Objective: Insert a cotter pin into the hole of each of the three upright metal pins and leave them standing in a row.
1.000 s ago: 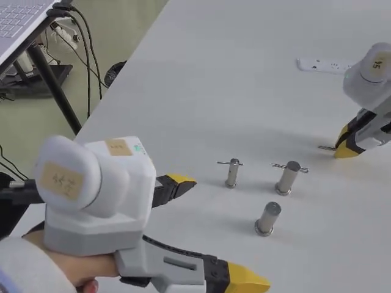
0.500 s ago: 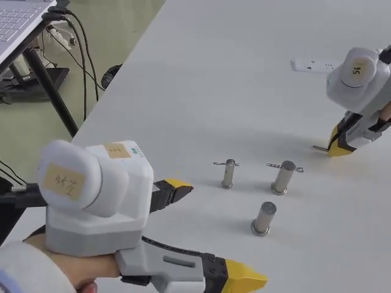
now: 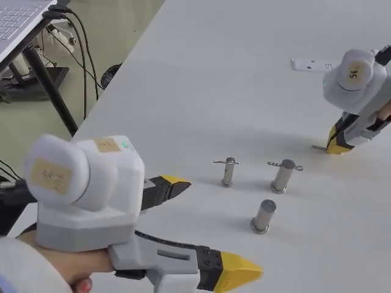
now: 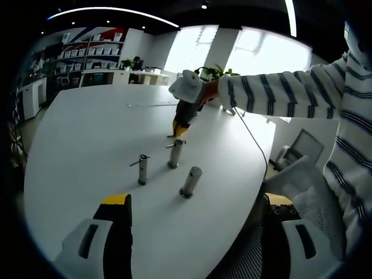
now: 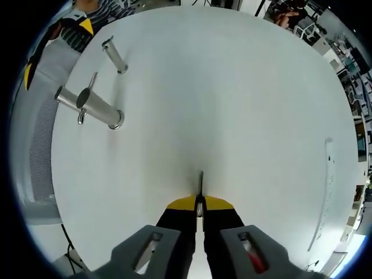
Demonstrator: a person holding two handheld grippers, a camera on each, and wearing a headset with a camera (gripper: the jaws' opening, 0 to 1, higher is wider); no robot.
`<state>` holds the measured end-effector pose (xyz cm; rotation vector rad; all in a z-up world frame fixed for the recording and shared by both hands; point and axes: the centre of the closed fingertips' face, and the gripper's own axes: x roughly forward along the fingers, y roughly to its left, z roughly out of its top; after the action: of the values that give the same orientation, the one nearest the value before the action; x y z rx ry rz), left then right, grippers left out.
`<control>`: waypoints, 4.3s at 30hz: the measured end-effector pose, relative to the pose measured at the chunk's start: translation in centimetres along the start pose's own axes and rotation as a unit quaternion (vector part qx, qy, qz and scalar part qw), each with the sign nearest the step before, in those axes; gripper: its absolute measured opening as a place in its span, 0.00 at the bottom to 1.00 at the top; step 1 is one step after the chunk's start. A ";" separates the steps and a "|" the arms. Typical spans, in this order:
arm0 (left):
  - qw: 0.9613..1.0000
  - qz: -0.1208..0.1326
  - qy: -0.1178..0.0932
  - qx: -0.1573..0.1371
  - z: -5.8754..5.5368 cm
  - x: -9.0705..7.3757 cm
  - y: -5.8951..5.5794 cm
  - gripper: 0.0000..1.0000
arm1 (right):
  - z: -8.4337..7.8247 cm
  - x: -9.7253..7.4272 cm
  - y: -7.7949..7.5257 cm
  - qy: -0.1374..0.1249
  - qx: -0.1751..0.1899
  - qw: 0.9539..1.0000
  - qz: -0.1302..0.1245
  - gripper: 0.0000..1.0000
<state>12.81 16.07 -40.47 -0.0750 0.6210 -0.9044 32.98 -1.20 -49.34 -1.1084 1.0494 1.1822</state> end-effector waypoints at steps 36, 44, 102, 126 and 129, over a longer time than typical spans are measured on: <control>1.000 -0.003 0.004 0.007 -0.6 -0.2 -0.8 0.91 | 1.3 -3.5 1.4 -0.028 -0.021 0.999 -0.028 0.00; 1.000 -0.008 0.008 0.012 -0.6 0.0 -1.1 0.91 | 2.2 -5.8 2.0 -0.048 -0.050 0.997 -0.043 0.00; 0.999 -0.019 0.017 0.038 1.3 1.6 -0.7 0.87 | 7.2 -12.1 16.0 -0.169 -0.105 0.978 -0.068 0.00; 0.999 -0.030 -0.020 -0.006 3.6 2.1 -0.9 0.79 | 7.8 -11.8 15.8 -0.190 -0.085 0.971 -0.114 0.00; 0.999 -0.038 -0.026 -0.013 4.2 2.3 -1.2 0.74 | 7.9 -11.9 15.6 -0.194 -0.083 0.969 -0.125 0.00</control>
<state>15.27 12.79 -37.72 -0.1456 0.5844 -0.9641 16.62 5.57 -37.80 -1.0458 0.5026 1.2337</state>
